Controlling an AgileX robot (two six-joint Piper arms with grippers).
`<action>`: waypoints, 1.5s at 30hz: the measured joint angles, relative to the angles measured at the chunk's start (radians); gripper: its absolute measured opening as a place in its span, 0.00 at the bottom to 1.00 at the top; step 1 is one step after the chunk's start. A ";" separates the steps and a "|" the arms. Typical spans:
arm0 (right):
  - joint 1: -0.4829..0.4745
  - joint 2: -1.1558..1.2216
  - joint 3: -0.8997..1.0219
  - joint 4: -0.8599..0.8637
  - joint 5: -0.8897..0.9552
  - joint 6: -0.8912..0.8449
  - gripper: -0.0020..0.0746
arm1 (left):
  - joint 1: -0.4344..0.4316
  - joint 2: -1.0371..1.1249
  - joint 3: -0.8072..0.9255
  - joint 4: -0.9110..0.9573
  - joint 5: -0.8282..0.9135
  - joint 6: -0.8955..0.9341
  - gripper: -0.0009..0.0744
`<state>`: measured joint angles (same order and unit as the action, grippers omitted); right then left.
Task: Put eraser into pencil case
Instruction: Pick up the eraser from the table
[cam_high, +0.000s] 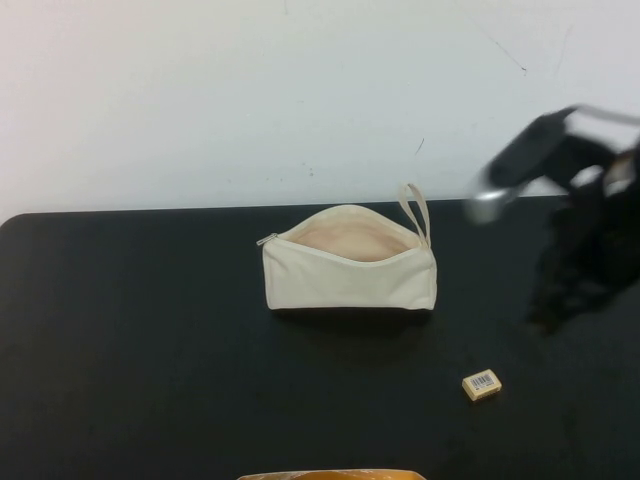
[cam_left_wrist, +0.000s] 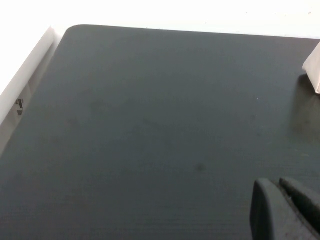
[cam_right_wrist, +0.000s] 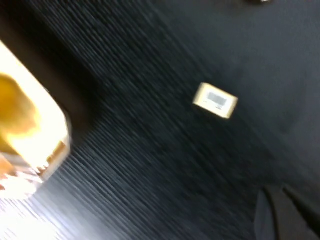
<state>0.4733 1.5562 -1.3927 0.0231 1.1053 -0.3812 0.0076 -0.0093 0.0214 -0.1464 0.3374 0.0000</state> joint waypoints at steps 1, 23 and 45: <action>0.018 0.025 -0.007 0.000 0.000 0.032 0.02 | 0.000 0.000 0.000 0.000 0.000 0.000 0.01; 0.039 0.434 -0.023 -0.011 -0.201 0.289 0.72 | 0.000 0.000 0.000 0.000 0.000 0.000 0.01; 0.011 0.494 -0.024 -0.017 -0.235 0.248 0.61 | 0.000 0.000 0.000 0.000 0.000 0.000 0.01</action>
<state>0.4843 2.0506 -1.4169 0.0061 0.8699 -0.1334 0.0076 -0.0093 0.0214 -0.1464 0.3374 0.0000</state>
